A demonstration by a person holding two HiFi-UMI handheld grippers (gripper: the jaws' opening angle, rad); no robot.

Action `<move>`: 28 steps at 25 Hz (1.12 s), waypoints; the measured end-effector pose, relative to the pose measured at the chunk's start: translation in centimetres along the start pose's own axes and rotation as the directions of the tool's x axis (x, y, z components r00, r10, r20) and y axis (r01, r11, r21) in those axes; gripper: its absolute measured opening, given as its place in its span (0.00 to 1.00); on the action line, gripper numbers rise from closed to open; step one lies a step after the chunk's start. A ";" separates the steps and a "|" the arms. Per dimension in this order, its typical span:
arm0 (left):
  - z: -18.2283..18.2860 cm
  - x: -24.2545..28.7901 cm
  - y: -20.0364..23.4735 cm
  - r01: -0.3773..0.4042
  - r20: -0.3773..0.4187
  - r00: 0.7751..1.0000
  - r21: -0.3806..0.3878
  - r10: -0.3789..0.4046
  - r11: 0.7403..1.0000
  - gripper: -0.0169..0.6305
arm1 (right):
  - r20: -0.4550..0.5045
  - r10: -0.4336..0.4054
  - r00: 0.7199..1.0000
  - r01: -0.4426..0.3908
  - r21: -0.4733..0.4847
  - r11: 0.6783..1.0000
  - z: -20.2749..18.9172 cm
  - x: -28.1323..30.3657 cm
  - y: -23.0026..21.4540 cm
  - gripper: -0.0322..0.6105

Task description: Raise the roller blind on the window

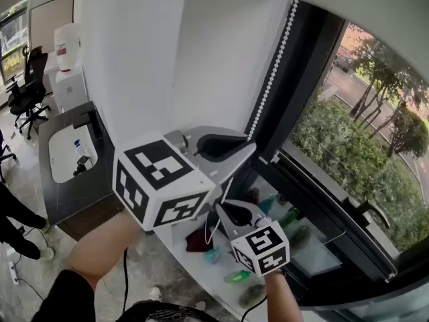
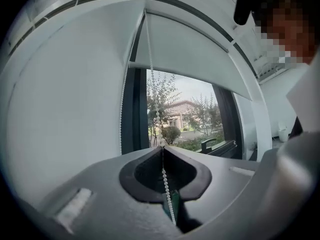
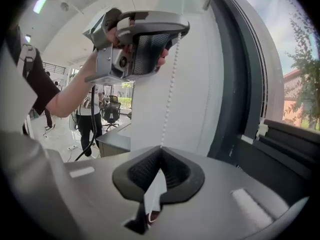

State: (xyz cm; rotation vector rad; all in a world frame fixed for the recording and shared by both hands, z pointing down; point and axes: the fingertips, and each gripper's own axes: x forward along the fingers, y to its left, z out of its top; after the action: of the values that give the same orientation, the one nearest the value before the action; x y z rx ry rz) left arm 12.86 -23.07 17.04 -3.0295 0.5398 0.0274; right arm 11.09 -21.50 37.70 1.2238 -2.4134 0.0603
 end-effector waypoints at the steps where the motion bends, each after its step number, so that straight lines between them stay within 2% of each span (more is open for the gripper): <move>1: -0.1 -0.1 0.2 -0.009 -0.006 1.000 -0.001 0.009 1.000 0.05 | -0.012 0.003 1.000 -0.003 -0.017 1.000 0.0 -0.1 -0.1 0.06; 4: -0.8 -0.4 0.6 -0.044 -0.036 0.998 0.035 0.045 0.998 0.05 | 0.012 0.037 0.999 -0.036 -0.033 0.999 0.8 -1.2 0.1 0.07; 6: -2.7 -0.3 0.3 -0.034 -0.079 0.996 0.028 0.036 0.999 0.05 | 0.110 0.080 0.991 -0.084 0.029 0.996 2.8 -2.7 0.0 0.23; 8: -6.4 -0.1 0.0 -0.029 -0.149 0.988 0.011 0.031 1.000 0.05 | 0.223 0.102 0.969 -0.128 0.106 0.986 5.6 -4.4 -1.1 0.29; 10: -11.5 -0.1 -0.4 -0.029 -0.243 0.970 -0.014 0.025 0.999 0.05 | 0.297 0.078 0.952 -0.128 0.151 0.980 8.0 -5.8 -2.9 0.29; 12: -15.9 -0.4 -0.9 -0.027 -0.318 0.948 -0.052 0.009 0.998 0.05 | 0.341 0.033 0.939 -0.092 0.159 0.983 10.2 -6.6 -4.3 0.28; 14: -18.6 -0.8 -1.3 -0.022 -0.361 0.933 -0.076 -0.007 0.997 0.05 | 0.378 0.003 0.926 -0.062 0.143 0.988 12.6 -7.0 -4.7 0.26; 19: -21.0 -1.0 -2.6 0.003 -0.419 0.908 -0.044 -0.021 0.999 0.05 | 0.429 0.021 0.903 -0.053 0.061 0.997 18.0 -7.0 -3.5 0.24; 21: -22.0 -1.2 -3.1 0.009 -0.435 0.900 -0.058 -0.033 0.998 0.05 | 0.436 0.015 0.900 -0.033 0.035 0.999 19.2 -6.9 -3.5 0.19; 24: -23.2 -1.7 -3.6 0.019 -0.449 0.891 -0.104 -0.064 0.994 0.05 | 0.423 0.036 0.905 -0.044 0.010 0.999 19.7 -6.5 -3.1 0.09; 26: -23.2 -2.3 -4.2 0.050 -0.453 0.884 -0.150 -0.114 0.987 0.05 | 0.430 0.055 0.901 -0.066 0.011 0.998 19.6 -6.5 -2.7 0.06; 28: -22.7 -3.1 -4.8 0.082 -0.458 0.877 -0.150 -0.142 0.985 0.05 | 0.445 0.029 0.895 -0.031 -0.002 1.000 19.4 -6.8 -2.7 0.06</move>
State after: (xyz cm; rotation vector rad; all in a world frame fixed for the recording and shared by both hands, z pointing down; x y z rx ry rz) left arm 11.79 -19.06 40.07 -3.1824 0.3942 -0.7218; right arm 9.85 -22.40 17.03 1.3175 -2.8211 -0.2308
